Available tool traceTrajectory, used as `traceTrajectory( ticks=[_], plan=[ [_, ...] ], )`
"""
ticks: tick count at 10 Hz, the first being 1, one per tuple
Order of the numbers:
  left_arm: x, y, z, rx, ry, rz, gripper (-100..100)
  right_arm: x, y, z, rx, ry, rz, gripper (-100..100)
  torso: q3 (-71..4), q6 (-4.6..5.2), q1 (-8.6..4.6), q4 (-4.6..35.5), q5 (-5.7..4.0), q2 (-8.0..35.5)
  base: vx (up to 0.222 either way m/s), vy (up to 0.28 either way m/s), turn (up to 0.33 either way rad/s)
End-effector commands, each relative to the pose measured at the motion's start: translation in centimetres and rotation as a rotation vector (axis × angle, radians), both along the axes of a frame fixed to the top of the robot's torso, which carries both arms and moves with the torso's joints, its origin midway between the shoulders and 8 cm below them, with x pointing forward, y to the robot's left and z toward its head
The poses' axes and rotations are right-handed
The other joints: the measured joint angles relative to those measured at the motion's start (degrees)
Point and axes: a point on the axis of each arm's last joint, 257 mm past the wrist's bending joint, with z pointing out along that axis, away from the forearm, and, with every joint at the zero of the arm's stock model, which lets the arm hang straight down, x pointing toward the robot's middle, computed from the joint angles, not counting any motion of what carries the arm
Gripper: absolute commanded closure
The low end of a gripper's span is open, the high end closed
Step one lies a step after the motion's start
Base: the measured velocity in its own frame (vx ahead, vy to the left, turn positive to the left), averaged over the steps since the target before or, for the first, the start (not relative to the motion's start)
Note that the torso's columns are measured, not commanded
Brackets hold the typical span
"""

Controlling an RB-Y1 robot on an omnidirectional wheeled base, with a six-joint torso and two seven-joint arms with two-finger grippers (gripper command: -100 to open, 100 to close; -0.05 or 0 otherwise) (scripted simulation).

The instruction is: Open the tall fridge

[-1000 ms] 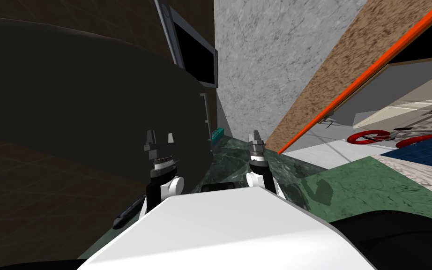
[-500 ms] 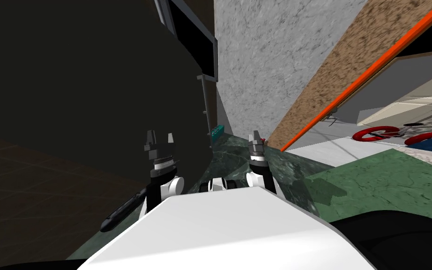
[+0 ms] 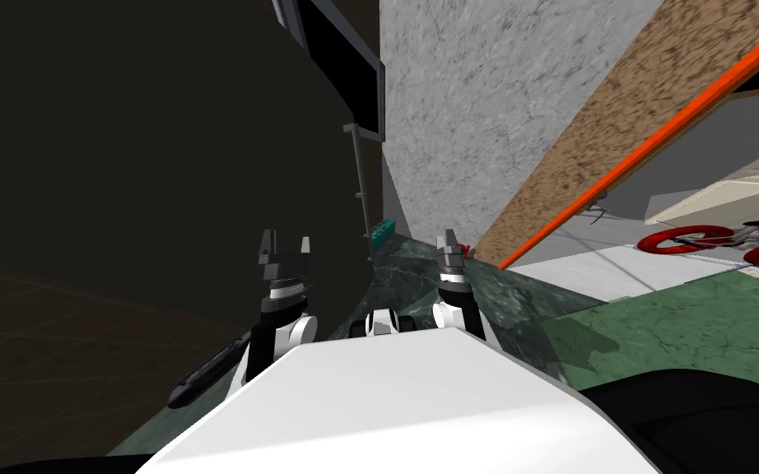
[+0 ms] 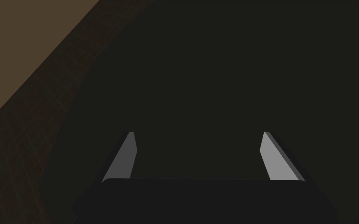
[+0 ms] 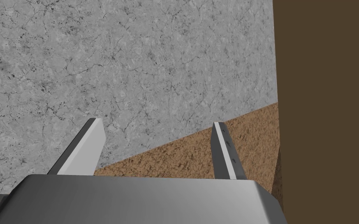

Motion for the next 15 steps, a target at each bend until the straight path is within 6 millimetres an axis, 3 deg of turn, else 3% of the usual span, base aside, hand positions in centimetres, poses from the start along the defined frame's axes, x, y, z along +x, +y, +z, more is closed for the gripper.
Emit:
traceTrajectory(
  ticks=[1, 15],
  plan=[
    [0.5, 0.6, -1.1, -0.014, 0.062, -0.035, -100, 0.0, 0.0, 0.0, 0.0, 0.0, 0.0, 0, 0.01, 0.0, 0.05, 0.01, 0.01, 0.01, 0.193, -0.112, 0.124],
    [1.7, 4.9, -7.1, -0.282, 0.331, -0.124, -100, 0.0, 0.0, 0.0, 0.0, 0.0, 0.0, 0, -0.01, 0.0, 0.06, 0.0, 0.02, 0.0, 0.151, -0.132, 0.102]
  ],
)
